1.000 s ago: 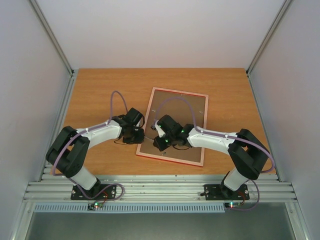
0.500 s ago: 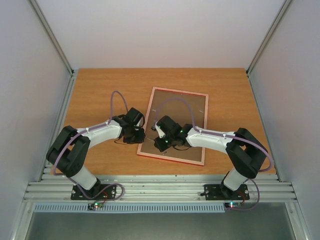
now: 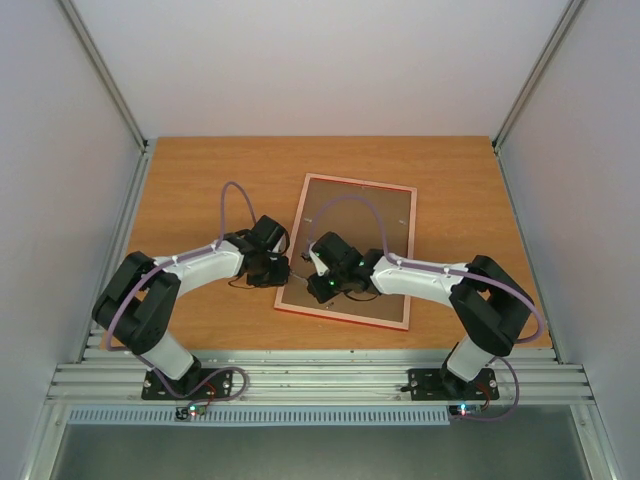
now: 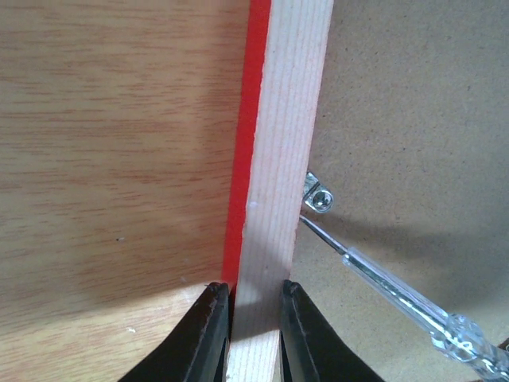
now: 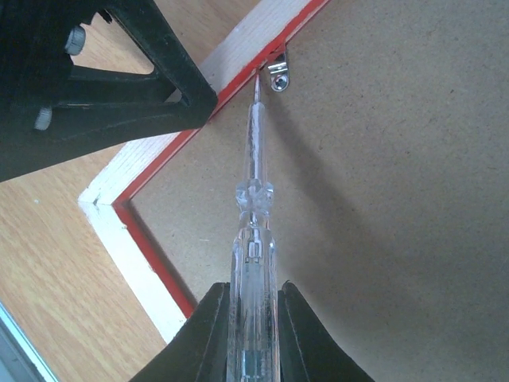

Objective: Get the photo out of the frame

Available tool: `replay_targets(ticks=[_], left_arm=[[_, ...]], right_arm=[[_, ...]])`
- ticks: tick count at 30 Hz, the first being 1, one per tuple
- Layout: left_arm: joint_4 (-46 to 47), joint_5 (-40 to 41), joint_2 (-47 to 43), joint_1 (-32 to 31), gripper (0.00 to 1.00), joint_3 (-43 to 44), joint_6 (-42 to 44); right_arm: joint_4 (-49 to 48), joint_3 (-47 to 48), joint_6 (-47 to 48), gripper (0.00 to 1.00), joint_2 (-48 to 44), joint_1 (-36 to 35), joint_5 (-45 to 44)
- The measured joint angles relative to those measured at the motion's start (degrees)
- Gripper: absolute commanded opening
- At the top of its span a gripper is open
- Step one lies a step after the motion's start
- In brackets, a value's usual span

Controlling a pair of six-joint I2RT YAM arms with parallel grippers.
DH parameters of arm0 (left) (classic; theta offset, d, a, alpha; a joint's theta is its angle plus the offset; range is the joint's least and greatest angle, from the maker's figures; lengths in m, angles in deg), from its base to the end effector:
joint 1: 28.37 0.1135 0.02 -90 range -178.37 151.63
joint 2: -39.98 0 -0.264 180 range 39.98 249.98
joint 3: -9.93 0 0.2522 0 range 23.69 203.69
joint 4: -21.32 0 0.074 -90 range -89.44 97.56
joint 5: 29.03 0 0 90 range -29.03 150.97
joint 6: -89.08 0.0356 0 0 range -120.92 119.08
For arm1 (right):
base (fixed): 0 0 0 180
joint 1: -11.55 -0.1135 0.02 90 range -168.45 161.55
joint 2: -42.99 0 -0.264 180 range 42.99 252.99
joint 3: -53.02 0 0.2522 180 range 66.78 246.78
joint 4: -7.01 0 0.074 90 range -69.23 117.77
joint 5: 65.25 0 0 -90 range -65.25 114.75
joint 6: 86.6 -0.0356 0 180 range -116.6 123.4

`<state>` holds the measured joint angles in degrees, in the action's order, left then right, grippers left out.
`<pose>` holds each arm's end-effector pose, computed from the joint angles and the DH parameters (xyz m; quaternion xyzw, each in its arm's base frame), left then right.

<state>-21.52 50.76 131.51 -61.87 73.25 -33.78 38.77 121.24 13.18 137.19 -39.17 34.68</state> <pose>0.2339 -0.1624 0.1551 0.0201 0.9823 -0.1632 0.0892 0.2005 0.2549 0.1741 -0.5029 0.8146 0.1747 0.2302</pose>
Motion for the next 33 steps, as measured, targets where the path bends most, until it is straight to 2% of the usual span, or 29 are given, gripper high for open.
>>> replay_targets(ticks=[15,29,33], left_arm=[[4.8,0.3,-0.4,0.1,0.17,-1.8,-0.3],[6.6,0.6,-0.4,0.1,0.17,-2.4,-0.4],[7.1,0.6,-0.3,0.0,0.17,-2.5,-0.4]], right_arm=[[-2.5,-1.3,-1.8,0.01,-0.1,0.5,-2.3],[-5.2,-3.1,-1.8,0.01,-0.1,6.4,7.3],[-6.2,-4.4,-2.4,0.01,-0.9,7.4,7.3]])
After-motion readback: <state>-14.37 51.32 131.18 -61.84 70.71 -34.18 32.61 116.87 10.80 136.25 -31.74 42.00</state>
